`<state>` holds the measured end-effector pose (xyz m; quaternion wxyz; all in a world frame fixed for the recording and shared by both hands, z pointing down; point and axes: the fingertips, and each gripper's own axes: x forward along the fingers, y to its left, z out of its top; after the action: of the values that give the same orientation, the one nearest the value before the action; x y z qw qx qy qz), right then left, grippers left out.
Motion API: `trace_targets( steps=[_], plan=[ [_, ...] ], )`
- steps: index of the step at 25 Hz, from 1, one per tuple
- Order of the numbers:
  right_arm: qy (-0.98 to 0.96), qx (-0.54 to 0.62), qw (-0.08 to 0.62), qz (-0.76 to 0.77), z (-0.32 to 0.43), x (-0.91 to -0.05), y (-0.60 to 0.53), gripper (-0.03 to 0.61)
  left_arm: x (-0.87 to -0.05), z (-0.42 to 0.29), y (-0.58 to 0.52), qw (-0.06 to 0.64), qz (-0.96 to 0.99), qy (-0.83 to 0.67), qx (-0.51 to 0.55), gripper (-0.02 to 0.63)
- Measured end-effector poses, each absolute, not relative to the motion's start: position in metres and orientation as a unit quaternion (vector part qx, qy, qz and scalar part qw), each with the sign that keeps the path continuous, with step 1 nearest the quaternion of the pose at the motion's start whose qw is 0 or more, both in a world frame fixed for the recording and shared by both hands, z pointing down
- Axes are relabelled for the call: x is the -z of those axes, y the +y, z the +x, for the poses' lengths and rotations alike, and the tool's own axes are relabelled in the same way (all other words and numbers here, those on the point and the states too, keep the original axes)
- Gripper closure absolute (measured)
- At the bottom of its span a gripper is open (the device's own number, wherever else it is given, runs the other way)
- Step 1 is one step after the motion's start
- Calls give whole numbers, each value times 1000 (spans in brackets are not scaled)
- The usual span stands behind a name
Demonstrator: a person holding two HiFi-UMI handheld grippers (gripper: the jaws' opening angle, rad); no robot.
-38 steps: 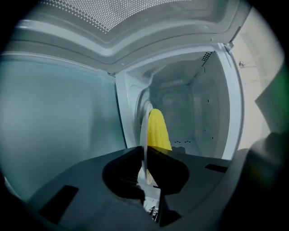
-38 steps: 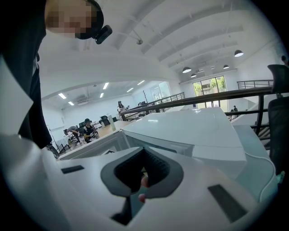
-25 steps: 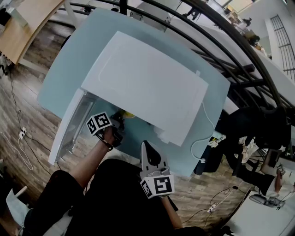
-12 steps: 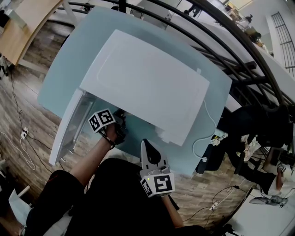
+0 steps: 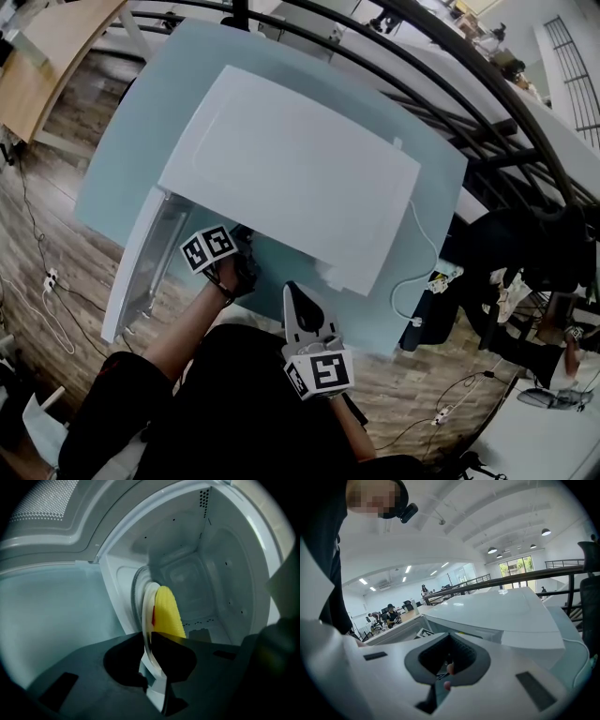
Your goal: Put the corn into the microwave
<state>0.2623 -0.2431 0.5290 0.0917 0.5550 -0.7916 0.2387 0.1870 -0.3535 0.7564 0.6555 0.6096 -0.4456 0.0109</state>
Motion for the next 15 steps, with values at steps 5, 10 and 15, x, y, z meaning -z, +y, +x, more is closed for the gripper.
trace_targets(
  steps=[5,10,15],
  plan=[
    [-791,-237,89,557,261,-528,-243,569,-759,184,-349,657,603,-453,-23,491],
    [-789,-235,87,562,256,-525,-241,569,-756,178,-346,657,607,-446,-19,483],
    [-788,-233,82,565,249,-523,-238,569,-752,172,-340,651,618,-440,-28,485]
  ],
)
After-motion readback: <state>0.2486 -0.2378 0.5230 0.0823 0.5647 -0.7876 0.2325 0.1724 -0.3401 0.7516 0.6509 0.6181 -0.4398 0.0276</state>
